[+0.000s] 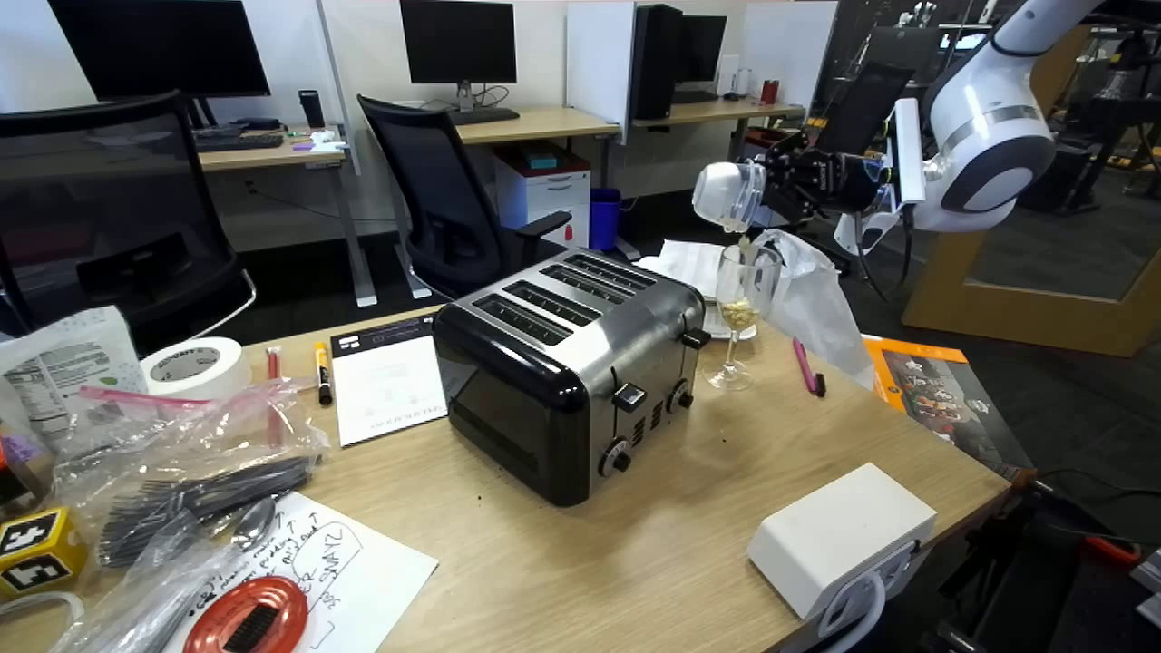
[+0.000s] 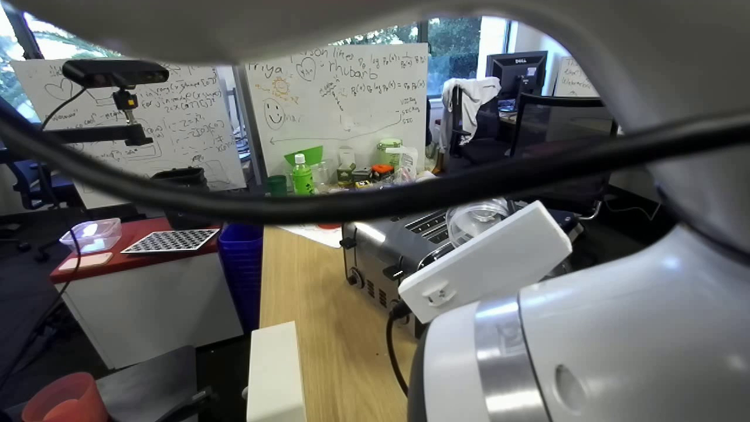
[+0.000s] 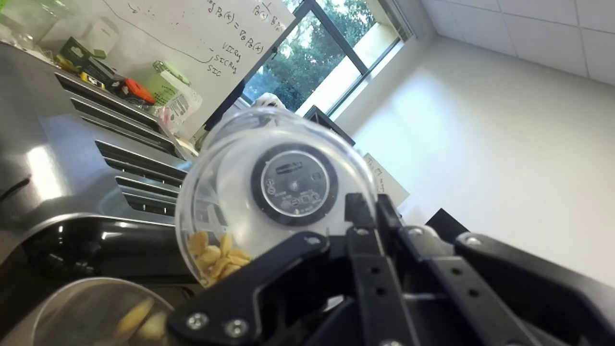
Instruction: Pour the contents in the small clear bowl on the left into the glass on the right
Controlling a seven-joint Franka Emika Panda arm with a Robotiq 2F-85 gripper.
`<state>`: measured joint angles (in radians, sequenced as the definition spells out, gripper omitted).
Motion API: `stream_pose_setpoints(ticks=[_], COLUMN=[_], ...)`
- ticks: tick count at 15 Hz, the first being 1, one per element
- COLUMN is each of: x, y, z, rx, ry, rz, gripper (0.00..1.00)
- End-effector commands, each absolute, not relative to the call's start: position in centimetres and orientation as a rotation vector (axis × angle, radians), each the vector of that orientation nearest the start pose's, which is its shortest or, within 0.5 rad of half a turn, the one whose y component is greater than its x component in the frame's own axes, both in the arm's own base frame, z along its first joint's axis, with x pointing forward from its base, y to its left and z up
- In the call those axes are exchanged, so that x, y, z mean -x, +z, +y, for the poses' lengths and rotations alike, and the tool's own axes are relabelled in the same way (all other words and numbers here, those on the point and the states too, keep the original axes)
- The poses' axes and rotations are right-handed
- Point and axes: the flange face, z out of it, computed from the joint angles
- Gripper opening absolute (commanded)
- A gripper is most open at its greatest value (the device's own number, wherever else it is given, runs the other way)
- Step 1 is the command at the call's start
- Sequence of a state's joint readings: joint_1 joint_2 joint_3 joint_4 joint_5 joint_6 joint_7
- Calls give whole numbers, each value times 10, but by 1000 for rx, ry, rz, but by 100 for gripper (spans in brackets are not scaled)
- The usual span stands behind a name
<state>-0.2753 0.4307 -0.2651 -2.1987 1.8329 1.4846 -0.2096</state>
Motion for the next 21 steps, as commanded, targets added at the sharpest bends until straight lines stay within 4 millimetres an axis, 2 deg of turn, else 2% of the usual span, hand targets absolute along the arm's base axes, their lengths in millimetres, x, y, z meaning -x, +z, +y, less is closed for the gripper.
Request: stream_pose_setpoints(ticks=[1,21], x=[-514,-510], y=[232,222], z=[-179,-180], rx=[1020,906], ry=[119,210], rz=[1014,1021], gripper=[2,2])
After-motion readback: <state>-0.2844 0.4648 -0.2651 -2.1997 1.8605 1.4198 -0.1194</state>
